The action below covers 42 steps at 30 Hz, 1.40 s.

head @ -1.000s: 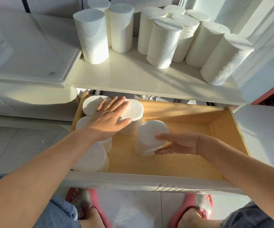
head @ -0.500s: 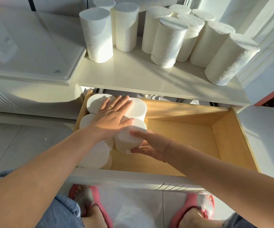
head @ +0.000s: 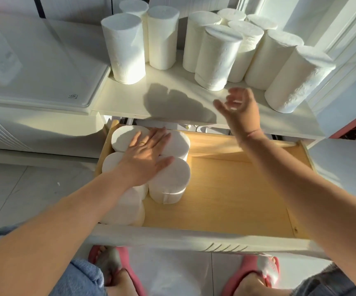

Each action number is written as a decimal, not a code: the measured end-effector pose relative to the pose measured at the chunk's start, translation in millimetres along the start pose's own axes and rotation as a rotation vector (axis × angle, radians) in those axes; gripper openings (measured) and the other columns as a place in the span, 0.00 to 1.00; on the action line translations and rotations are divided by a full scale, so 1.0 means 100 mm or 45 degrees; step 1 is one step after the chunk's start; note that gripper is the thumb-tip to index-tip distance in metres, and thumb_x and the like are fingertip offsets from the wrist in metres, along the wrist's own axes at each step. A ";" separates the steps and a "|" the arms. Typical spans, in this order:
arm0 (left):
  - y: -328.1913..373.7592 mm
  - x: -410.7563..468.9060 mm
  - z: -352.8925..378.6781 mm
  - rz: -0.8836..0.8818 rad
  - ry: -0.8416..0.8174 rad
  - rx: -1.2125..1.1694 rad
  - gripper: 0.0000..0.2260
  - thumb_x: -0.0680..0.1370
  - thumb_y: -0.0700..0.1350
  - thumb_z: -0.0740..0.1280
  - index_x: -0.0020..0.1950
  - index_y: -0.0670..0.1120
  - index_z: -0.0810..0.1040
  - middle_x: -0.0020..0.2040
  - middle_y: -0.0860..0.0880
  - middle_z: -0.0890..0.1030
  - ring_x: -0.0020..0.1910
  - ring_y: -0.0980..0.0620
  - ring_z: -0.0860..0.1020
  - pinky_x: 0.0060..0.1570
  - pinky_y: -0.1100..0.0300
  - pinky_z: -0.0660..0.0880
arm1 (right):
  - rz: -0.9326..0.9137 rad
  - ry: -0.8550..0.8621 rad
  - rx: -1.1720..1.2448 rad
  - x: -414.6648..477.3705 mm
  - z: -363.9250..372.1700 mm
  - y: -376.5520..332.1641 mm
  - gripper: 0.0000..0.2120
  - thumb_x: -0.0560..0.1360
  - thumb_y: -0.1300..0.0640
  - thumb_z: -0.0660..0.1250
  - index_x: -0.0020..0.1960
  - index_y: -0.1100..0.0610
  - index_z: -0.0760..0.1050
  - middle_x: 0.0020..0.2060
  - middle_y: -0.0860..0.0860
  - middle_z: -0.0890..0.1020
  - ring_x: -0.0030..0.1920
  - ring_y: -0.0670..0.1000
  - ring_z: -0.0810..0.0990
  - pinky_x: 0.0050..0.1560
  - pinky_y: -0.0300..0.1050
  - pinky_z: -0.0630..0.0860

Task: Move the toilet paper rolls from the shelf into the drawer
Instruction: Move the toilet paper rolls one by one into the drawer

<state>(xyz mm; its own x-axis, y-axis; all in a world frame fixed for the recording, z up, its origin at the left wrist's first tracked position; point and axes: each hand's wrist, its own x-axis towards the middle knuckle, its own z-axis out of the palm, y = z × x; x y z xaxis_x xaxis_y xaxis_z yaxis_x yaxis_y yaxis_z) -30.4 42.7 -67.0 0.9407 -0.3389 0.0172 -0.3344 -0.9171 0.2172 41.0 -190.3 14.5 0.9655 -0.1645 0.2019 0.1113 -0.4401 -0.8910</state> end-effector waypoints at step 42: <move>0.03 -0.04 -0.02 -0.003 -0.001 0.017 0.32 0.75 0.67 0.39 0.76 0.55 0.43 0.77 0.56 0.42 0.74 0.58 0.38 0.72 0.54 0.33 | 0.127 -1.086 0.007 -0.56 -0.51 0.89 0.41 0.57 0.63 0.79 0.66 0.47 0.68 0.57 0.43 0.81 0.60 0.44 0.78 0.59 0.39 0.76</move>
<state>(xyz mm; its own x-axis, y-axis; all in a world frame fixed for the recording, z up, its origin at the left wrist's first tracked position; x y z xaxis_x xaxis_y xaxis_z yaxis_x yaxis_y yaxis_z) -35.5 41.7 -64.7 0.9414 -0.3368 0.0161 -0.3329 -0.9206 0.2040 -15.1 -265.4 -54.7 0.8176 0.5187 -0.2499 0.0156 -0.4539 -0.8909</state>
